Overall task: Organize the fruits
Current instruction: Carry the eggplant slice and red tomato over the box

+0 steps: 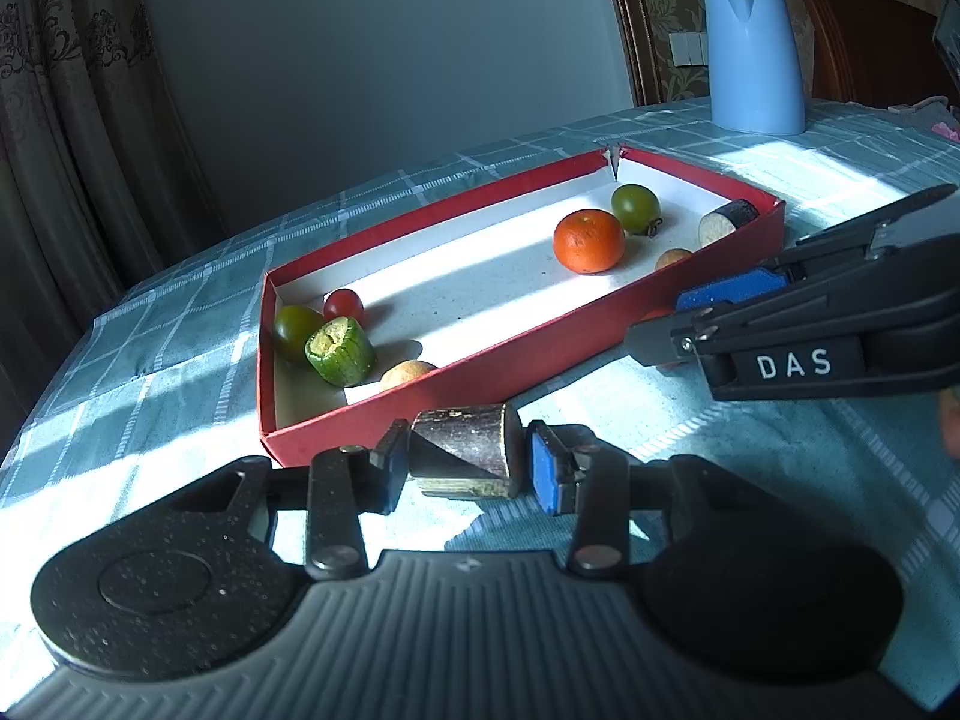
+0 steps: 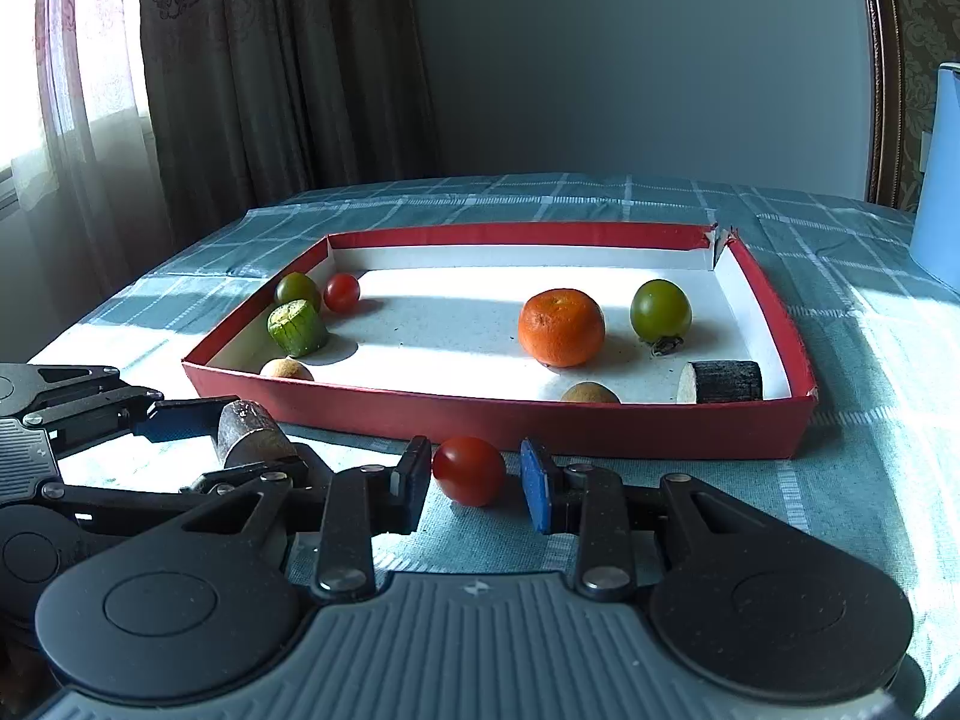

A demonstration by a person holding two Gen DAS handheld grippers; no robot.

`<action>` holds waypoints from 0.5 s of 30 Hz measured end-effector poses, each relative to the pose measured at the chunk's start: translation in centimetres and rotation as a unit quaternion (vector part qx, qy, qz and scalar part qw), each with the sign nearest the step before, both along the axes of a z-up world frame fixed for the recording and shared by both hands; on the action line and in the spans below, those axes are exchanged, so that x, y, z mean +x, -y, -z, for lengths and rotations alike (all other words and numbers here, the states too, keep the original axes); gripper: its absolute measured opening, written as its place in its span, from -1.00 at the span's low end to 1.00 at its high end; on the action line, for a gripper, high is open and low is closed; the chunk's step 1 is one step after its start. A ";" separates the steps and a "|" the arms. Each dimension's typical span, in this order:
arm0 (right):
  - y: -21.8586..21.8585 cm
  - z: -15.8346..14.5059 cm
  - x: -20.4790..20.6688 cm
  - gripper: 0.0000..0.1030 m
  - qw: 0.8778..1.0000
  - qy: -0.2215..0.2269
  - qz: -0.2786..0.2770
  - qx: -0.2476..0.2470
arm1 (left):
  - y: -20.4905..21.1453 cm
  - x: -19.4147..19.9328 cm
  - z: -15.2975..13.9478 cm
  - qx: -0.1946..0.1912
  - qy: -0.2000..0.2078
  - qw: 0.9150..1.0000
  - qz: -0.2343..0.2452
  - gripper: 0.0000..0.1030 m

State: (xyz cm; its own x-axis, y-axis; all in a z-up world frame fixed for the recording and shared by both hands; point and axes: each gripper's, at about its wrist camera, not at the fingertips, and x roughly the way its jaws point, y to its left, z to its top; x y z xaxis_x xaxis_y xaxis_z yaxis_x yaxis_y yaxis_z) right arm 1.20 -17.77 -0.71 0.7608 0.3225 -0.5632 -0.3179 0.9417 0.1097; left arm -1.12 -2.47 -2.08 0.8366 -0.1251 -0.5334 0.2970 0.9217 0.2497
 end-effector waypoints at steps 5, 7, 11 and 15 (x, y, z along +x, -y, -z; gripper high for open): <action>0.1 -0.1 -0.2 -0.38 1.000 0.005 0.001 0.000 | 0.1 0.0 0.0 0.002 0.000 1.000 0.000 -0.22; 0.1 -0.2 -0.3 -0.38 1.000 0.011 0.001 0.001 | 0.1 -0.1 0.0 0.002 0.002 1.000 -0.001 -0.25; 0.0 -0.3 -0.6 -0.38 1.000 0.016 -0.002 0.000 | 0.0 -0.2 -0.1 0.001 0.005 1.000 -0.002 -0.29; 0.2 -0.4 -0.8 -0.38 1.000 0.020 -0.001 0.002 | 0.0 -0.2 -0.1 0.001 0.007 1.000 -0.003 -0.31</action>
State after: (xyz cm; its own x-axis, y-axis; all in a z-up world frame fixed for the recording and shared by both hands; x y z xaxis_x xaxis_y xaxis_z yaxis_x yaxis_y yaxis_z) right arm 0.44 -17.94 -0.29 0.7825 0.3260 -0.5305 -0.3239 0.9408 0.1003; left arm -1.32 -2.50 -2.01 0.8444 -0.1193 -0.5222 0.2880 0.9231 0.2549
